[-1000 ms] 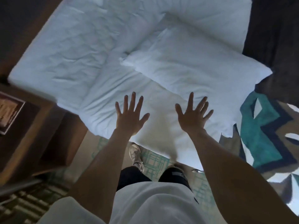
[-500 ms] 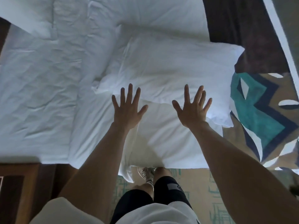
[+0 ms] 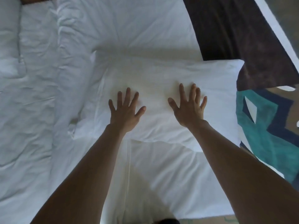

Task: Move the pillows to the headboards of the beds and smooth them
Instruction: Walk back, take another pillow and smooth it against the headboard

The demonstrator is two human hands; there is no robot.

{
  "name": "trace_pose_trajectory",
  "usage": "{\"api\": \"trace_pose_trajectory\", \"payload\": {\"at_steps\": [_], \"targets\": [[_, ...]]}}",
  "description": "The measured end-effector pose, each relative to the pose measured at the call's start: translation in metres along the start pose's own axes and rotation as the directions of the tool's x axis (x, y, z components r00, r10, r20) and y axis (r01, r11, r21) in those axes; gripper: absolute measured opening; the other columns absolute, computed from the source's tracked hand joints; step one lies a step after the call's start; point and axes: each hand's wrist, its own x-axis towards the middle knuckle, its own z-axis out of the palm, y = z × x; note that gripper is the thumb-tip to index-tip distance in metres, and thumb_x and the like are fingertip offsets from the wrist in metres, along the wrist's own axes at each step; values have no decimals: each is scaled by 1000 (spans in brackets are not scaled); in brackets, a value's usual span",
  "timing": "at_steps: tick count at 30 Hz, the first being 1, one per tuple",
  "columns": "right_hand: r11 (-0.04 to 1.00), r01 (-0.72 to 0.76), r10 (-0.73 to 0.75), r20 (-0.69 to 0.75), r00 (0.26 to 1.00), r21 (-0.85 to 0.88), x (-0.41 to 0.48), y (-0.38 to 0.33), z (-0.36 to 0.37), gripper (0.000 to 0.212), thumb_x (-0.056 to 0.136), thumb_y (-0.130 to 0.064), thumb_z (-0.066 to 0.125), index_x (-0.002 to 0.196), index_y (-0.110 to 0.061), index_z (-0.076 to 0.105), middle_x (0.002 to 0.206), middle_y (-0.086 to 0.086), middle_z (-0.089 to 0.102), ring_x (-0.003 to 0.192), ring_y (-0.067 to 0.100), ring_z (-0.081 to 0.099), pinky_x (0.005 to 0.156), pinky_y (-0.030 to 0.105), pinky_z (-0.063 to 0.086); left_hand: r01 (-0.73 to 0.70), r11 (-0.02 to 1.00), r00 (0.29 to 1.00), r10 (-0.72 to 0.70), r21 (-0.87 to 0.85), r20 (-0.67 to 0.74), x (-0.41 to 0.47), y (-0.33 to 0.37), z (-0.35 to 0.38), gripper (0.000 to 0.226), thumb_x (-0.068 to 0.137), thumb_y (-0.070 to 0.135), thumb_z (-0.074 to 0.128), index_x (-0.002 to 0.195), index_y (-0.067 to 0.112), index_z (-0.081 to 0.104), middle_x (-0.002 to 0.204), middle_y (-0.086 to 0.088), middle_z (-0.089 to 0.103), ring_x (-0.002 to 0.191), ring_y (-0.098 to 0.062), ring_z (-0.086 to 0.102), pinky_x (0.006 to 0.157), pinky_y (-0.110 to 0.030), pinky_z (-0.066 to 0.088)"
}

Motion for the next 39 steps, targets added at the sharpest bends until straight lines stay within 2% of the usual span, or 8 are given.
{"api": "trace_pose_trajectory", "payload": {"at_steps": [3,9,15,24,27,31,36,39], "targets": [[996,19,-22,-36,999,-84,49,7,2,79,96,-75,10,163,-36,-5,171,14,-9,158,33,-7,122,64,-3,7,1000,999,-7,16,-41,54,1,-2,69,102,65,20,162,39,-1,171,5,-13,157,-34,-7,120,-68,2],[992,-6,-2,-67,998,-123,142,21,5,82,90,-81,3,162,-40,-4,172,12,-6,158,31,-6,121,65,-9,9,995,999,-5,100,-40,169,-10,-13,66,96,75,8,156,54,-5,171,10,-13,157,-30,-11,120,-66,-8],[993,-12,-2,-117,993,-116,213,36,17,88,88,-82,1,163,-36,7,171,12,7,157,31,3,122,63,-9,10,991,999,-5,131,-34,257,-13,-8,68,94,77,4,158,54,-1,172,11,-4,158,-21,-7,122,-61,-10],[990,-115,102,-145,984,-87,302,66,30,94,84,-86,1,162,-34,11,167,13,21,154,33,15,121,66,-7,41,986,999,-46,163,24,352,-26,4,75,93,78,1,160,45,15,172,7,10,158,-24,7,121,-65,-3],[988,-132,121,-127,984,-80,318,66,37,93,84,-87,1,161,-36,12,165,12,24,153,34,17,120,67,-7,29,985,999,-36,170,36,370,-31,7,78,92,79,2,157,43,26,168,8,25,154,-24,22,119,-68,4],[984,-134,121,-106,987,-116,316,63,46,91,85,-85,1,161,-36,13,165,10,26,153,33,19,119,67,-7,38,986,999,-42,164,21,375,-32,12,79,92,82,5,155,42,30,164,2,35,149,-25,33,119,-65,10],[989,-111,98,-125,987,-98,283,58,49,86,90,-81,7,156,-29,29,153,17,43,147,38,31,120,65,-6,59,983,998,-63,175,15,346,-32,15,80,93,81,9,155,36,31,157,-10,42,141,-32,43,116,-59,23],[992,-92,76,-167,983,-90,252,54,49,87,91,-81,7,154,-26,33,145,22,50,142,40,38,121,63,-2,71,985,997,-64,155,-49,313,-35,14,80,92,82,12,151,32,36,149,-14,49,136,-35,48,112,-59,27]]}}
